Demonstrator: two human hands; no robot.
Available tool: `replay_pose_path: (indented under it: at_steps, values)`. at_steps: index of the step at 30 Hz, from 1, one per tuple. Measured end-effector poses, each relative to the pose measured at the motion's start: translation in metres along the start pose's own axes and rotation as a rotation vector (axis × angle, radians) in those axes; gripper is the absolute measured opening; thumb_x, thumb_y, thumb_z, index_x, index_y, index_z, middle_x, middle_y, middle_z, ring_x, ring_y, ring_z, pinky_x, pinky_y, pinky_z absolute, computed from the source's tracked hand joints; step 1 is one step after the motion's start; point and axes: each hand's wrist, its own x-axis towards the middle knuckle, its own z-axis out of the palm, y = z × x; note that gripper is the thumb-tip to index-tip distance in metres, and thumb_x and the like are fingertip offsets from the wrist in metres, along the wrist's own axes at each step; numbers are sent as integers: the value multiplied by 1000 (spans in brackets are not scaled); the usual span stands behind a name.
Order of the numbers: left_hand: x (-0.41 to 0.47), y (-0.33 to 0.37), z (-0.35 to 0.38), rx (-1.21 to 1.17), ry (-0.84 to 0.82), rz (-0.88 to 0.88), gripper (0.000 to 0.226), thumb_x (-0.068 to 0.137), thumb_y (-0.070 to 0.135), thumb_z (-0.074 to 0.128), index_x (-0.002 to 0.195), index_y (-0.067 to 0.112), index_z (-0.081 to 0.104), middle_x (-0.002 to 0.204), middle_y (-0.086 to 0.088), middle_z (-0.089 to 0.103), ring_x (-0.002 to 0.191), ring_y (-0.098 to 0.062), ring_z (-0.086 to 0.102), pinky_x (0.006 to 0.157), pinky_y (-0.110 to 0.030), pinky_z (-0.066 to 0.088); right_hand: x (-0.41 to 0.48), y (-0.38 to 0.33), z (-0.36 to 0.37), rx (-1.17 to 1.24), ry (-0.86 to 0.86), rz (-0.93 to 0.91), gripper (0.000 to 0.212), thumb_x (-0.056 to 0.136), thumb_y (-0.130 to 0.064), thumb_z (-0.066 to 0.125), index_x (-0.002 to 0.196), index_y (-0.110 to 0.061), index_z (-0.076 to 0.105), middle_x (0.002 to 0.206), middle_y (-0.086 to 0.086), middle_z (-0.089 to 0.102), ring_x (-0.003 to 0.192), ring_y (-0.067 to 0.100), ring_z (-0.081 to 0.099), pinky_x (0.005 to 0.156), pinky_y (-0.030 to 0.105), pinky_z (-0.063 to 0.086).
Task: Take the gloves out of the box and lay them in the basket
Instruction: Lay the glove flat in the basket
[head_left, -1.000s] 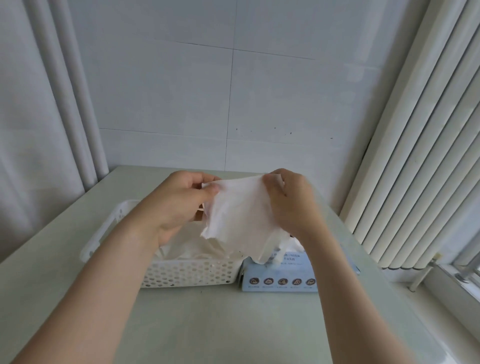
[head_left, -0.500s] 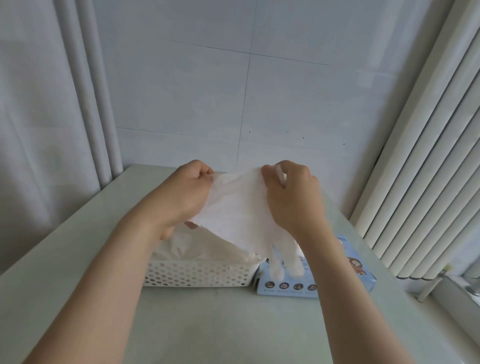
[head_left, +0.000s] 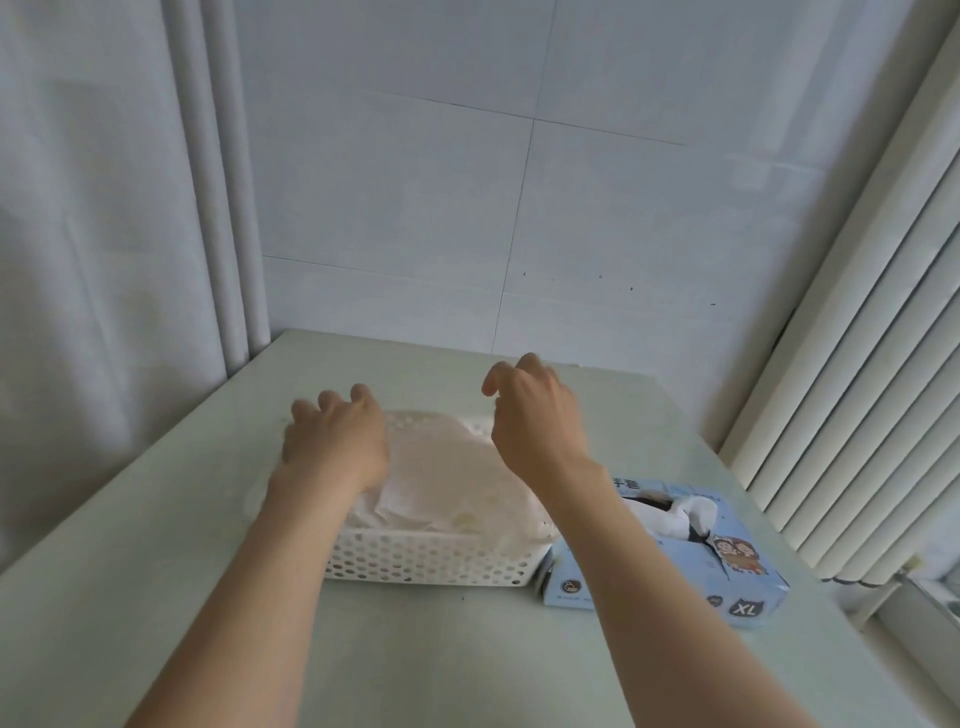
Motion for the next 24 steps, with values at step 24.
replay_pose_path:
  at_steps: [24]
  values:
    - [-16,43,11,-30,-410,289,58,80,57,62,133,35,53,133,1,51,117,-30,55,96,-43,51,-35,18,-18,-31,-635,-122,32,96,-14,53,120,-10,72,114,15,71,99,29,71,75,41,64]
